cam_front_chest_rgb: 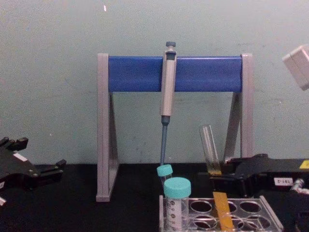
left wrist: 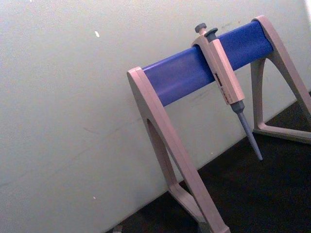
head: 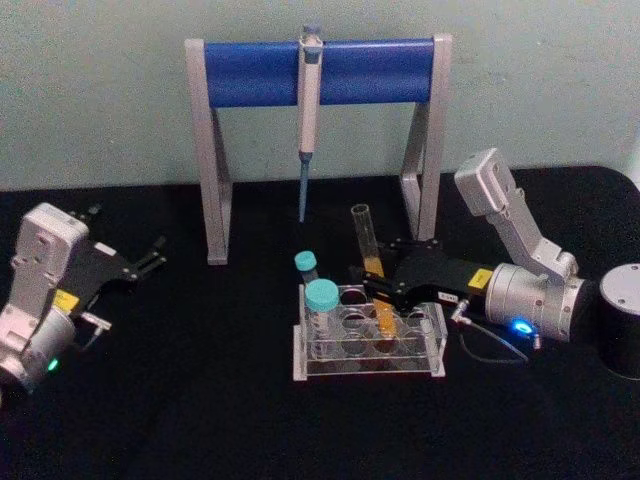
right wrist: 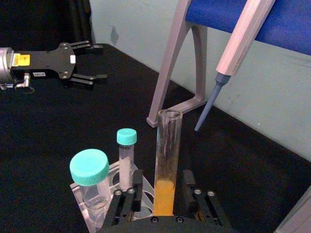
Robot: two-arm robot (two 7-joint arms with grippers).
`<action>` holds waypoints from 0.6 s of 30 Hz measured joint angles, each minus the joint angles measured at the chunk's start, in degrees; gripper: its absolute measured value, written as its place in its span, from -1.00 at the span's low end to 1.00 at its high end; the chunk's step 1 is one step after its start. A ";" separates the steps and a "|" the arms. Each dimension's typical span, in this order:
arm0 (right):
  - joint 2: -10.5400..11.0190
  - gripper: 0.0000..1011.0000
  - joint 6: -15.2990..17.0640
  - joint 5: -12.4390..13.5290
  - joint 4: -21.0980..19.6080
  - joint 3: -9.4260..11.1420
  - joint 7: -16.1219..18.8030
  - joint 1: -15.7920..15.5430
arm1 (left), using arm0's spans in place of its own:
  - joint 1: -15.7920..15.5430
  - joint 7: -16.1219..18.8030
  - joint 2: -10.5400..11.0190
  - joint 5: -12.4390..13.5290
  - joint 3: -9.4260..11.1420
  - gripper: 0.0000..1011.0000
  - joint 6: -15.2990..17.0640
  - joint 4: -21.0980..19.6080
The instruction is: Pick up the test tube from the test tube rack, shake it, then place it back into the test tube rack.
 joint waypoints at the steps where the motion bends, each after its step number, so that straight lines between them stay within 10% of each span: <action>1: 0.00 0.01 0.00 0.00 0.00 0.00 0.00 0.00 | 0.00 0.00 0.00 0.00 0.00 0.98 0.00 0.00; 11: 0.00 -0.56 0.00 0.04 -0.02 0.00 0.00 0.00 | 0.00 -0.01 0.00 0.00 0.00 0.98 0.00 0.00; 18: 0.00 -0.56 0.00 0.04 -0.03 0.00 0.00 0.00 | 0.00 0.00 0.00 0.00 0.00 0.98 0.00 0.00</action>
